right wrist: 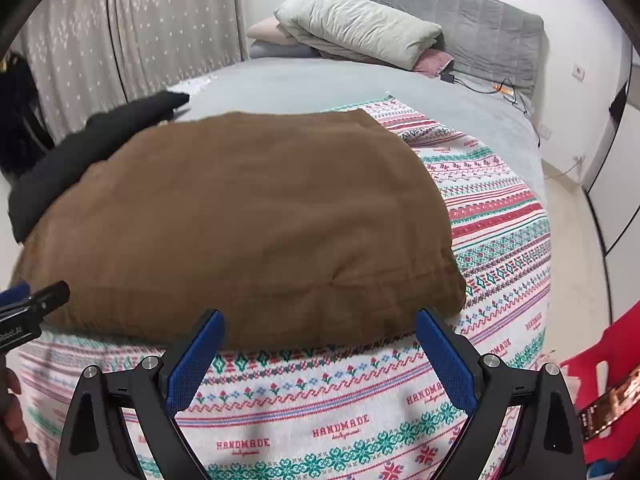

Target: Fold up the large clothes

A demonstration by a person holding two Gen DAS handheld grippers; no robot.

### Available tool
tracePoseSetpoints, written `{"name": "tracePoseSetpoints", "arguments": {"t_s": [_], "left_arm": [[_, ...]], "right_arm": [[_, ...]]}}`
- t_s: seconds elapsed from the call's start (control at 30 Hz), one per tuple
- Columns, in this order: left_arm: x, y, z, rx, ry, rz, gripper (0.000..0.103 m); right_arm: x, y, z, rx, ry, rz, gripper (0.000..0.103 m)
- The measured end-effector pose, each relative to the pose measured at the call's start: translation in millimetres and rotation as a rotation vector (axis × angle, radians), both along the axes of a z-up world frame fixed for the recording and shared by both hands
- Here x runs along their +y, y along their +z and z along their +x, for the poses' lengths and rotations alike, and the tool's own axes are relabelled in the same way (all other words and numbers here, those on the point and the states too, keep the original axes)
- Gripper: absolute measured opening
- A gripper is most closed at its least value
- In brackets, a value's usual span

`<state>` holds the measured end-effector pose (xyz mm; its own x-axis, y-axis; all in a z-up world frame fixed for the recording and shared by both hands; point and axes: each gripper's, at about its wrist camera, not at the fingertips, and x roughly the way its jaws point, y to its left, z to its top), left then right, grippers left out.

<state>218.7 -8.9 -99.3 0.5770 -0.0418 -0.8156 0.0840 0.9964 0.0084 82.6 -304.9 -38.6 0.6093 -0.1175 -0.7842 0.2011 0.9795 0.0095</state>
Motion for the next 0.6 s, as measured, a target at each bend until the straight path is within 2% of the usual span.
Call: {"name": "tracePoseSetpoints", "arguments": {"t_s": [0.17, 0.3, 0.43, 0.6], "left_arm": [[2.7, 3.9, -10.9, 0.005, 0.019, -0.004, 0.102], [4.6, -0.4, -14.0, 0.071, 0.024, -0.053, 0.102], [-5.1, -0.3, -20.1, 0.046, 0.009, 0.004, 0.102], [-12.4, -1.3, -24.9, 0.042, -0.004, 0.017, 0.102]], "right_arm": [[10.7, -1.2, -5.1, 0.032, 0.026, 0.012, 0.097], [15.8, -0.9, -9.2, 0.03, 0.043, -0.001, 0.097], [14.2, 0.9, -11.3, 0.019, 0.039, -0.005, 0.097], [11.4, 1.2, -13.6, 0.018, 0.03, -0.001, 0.097]]}}
